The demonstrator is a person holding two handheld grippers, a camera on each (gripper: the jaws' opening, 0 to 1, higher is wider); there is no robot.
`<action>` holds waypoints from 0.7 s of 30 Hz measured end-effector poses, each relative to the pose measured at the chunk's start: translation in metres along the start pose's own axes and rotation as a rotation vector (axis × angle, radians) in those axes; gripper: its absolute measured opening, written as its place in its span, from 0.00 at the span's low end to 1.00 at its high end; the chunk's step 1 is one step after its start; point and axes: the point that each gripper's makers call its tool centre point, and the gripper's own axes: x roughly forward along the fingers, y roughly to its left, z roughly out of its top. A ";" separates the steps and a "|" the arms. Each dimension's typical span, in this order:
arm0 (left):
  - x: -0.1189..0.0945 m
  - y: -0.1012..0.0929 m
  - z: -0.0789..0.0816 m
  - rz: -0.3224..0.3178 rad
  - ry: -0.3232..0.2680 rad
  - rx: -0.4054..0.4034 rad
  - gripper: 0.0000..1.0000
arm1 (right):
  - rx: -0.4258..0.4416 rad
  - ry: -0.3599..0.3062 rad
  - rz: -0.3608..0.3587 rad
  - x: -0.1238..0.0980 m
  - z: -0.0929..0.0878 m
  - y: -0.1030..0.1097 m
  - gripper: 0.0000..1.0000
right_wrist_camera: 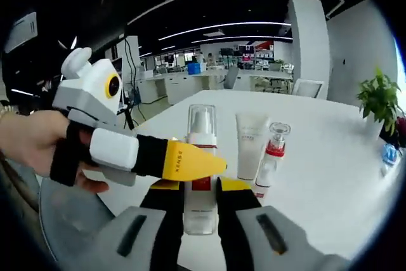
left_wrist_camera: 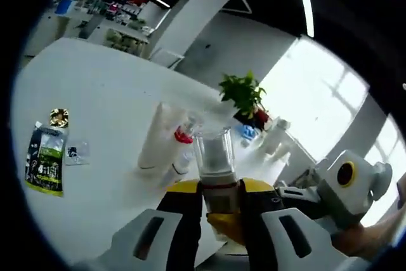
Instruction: Arrange the skincare products in the storage area until every visible bottle or jar stands upright without overlapping.
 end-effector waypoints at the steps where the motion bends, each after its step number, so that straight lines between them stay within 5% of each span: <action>1: -0.001 -0.001 0.001 -0.003 0.000 0.002 0.19 | 0.028 -0.009 0.010 -0.001 0.002 0.001 0.19; 7: -0.009 -0.017 0.016 -0.064 0.010 0.082 0.17 | 0.177 -0.132 0.132 -0.009 0.022 0.009 0.20; 11: -0.014 -0.039 0.023 -0.153 0.040 0.199 0.17 | 0.278 -0.204 0.304 -0.020 0.035 0.013 0.22; 18: -0.031 -0.070 0.029 -0.338 0.078 0.247 0.17 | 0.266 -0.254 0.626 -0.051 0.055 0.026 0.23; 21: -0.036 -0.082 0.029 -0.406 0.093 0.267 0.17 | 0.241 -0.256 0.711 -0.059 0.061 0.030 0.22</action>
